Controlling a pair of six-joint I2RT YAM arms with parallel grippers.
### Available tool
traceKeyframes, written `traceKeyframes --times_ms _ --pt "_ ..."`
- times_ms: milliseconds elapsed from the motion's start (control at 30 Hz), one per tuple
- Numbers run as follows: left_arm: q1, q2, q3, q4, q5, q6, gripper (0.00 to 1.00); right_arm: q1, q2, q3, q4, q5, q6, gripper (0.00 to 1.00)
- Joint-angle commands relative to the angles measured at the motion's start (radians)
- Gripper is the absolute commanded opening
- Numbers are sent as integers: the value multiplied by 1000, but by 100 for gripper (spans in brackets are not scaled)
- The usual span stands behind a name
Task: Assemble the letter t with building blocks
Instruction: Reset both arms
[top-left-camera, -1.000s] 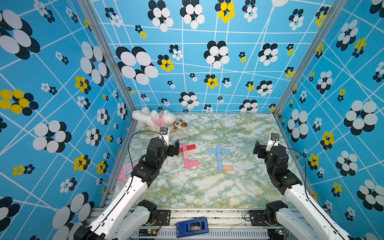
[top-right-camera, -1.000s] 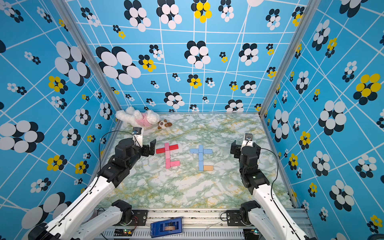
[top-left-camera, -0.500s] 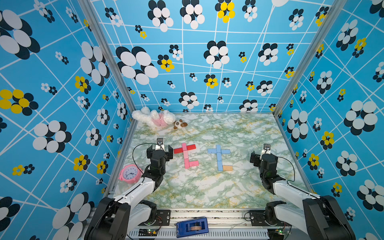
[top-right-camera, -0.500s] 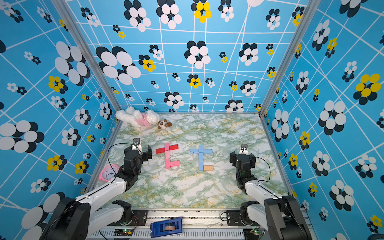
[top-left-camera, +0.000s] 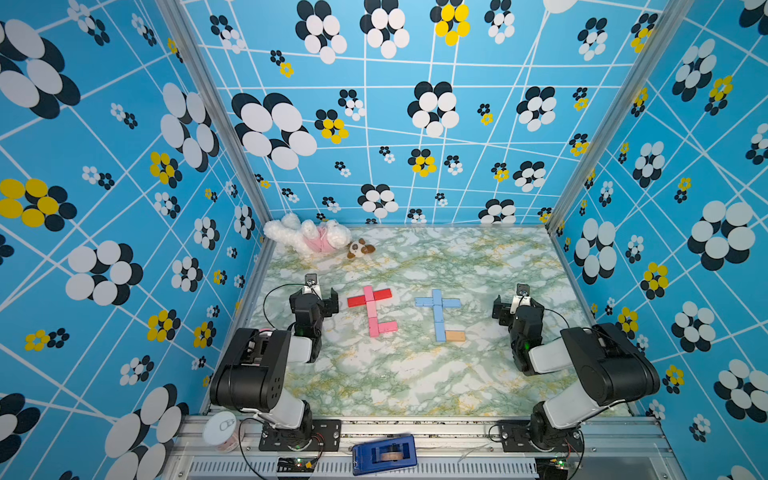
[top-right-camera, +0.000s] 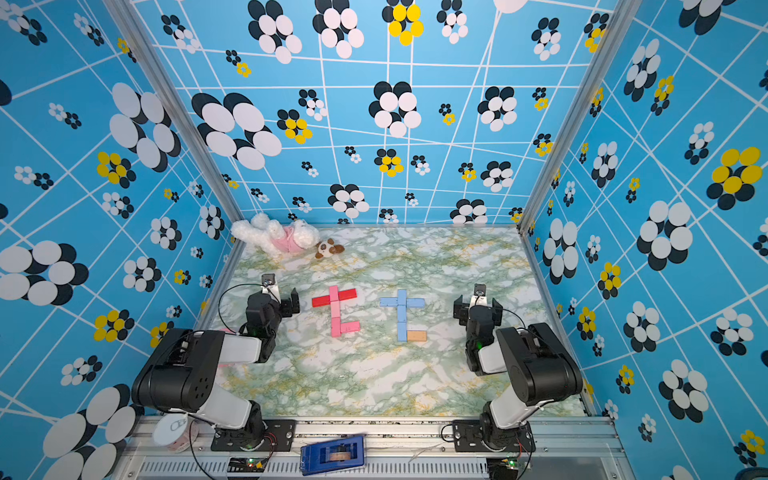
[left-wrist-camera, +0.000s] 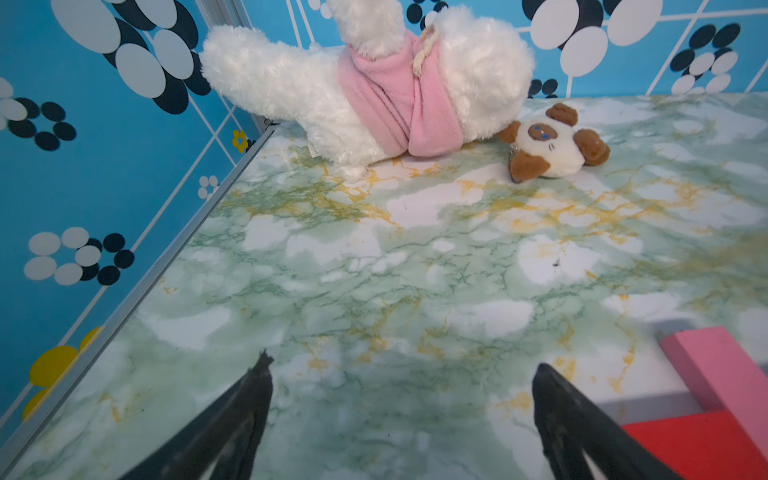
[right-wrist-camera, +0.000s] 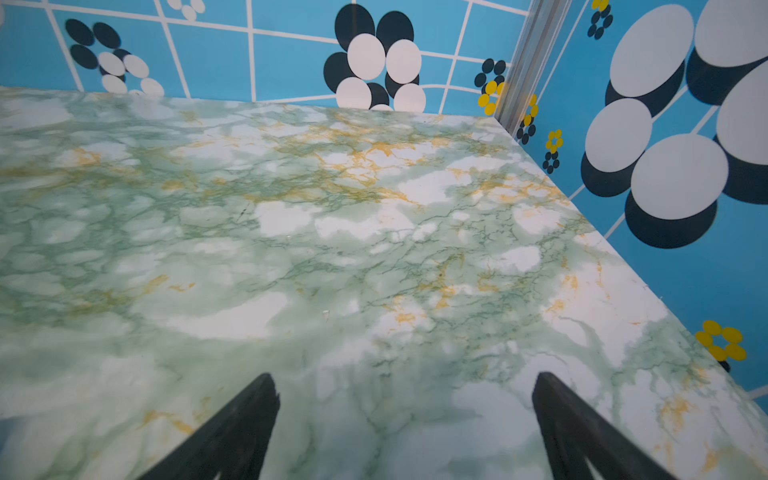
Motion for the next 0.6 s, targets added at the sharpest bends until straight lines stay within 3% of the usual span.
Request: traceKeyframes --times_ms 0,567 --pt "9 -17 17 -52 76 -30 99 -71 -32 62 -89 -27 69 99" --pt "7 -14 16 -45 73 -28 99 -70 -28 64 -88 -44 62 99"
